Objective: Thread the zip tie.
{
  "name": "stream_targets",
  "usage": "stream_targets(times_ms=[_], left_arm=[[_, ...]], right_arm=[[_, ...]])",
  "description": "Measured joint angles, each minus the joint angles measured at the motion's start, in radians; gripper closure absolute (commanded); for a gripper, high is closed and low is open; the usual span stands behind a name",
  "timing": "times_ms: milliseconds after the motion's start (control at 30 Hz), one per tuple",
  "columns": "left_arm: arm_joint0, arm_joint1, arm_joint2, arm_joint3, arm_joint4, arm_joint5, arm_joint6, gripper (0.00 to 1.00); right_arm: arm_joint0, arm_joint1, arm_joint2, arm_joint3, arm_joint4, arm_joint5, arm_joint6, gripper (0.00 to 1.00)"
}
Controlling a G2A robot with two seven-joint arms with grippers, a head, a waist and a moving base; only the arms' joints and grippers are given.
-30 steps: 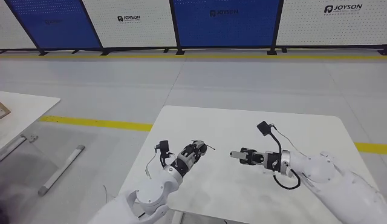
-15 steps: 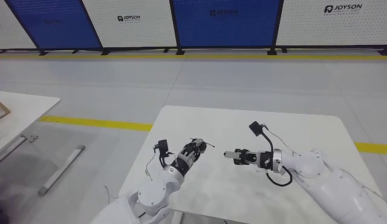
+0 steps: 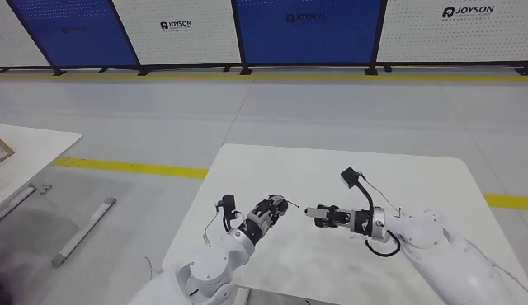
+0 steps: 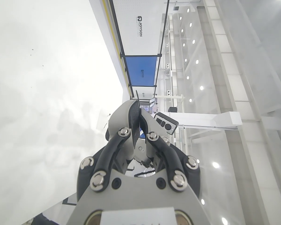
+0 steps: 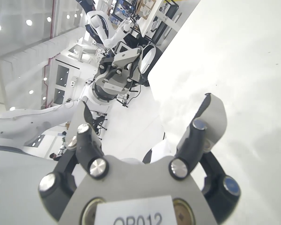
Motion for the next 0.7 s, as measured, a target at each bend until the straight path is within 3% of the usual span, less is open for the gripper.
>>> stream_targets(times_ms=[100,467,600,700], left_arm=[[-0.005,-0.006,0.006,0.007,0.002,0.006,0.001,1.0],[-0.005,-0.006,0.007,0.007,0.003,0.006,0.001,1.0],[-0.005,-0.015,0.021,0.02,0.012,0.01,-0.024,1.0],[-0.008,-0.022,0.031,0.023,0.027,0.012,-0.021,1.0]], right_arm=[[0.002,-0.022,0.019,0.057,0.016,0.0,0.016,0.0],[0.001,-0.021,0.019,0.05,0.016,0.0,0.014,0.0],[-0.005,-0.03,0.034,0.057,0.112,0.0,0.073,0.0],[0.023,-0.049,0.025,0.121,0.19,0.0,0.162,0.0]])
